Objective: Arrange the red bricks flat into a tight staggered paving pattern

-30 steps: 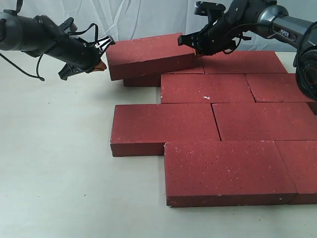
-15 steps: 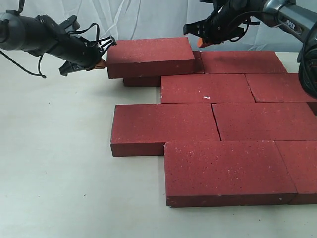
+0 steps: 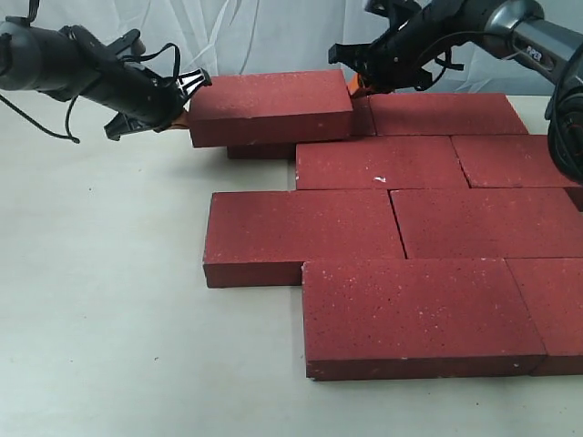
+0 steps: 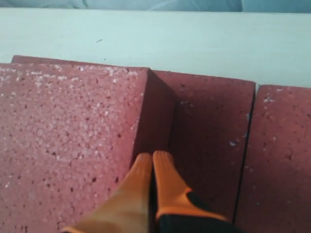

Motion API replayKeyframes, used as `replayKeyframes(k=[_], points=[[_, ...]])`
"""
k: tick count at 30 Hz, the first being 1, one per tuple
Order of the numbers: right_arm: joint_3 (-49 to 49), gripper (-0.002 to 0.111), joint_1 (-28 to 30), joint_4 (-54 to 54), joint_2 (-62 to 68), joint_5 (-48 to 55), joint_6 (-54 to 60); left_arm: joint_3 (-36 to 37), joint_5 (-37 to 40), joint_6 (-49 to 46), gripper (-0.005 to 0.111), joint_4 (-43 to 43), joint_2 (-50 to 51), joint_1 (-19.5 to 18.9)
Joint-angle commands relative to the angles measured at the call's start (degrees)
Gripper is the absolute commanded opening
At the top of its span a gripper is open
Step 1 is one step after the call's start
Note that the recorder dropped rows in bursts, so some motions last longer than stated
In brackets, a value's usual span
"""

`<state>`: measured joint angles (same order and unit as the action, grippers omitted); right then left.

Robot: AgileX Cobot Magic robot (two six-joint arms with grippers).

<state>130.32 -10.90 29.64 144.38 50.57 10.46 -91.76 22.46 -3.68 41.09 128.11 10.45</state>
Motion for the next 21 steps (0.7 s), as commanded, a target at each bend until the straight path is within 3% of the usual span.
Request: replayKeyframes(k=[1,15,21], points=[[0.18,-0.001,-0.63,4.47,-3.11,5.47,2.93,-0.36,3.61,-0.13,0.000,0.16,-2.86,0.46],[0.14,-0.001,-0.75,4.59,-11.48,14.27,2.82,-0.36,13.14,0.33,0.000,-6.86,-10.81,0.46],[-3.04,-0.001,-4.04,3.82,-15.58,14.42,2.37,-0.36,18.07,8.18,0.000,-16.50,-13.52,0.46]])
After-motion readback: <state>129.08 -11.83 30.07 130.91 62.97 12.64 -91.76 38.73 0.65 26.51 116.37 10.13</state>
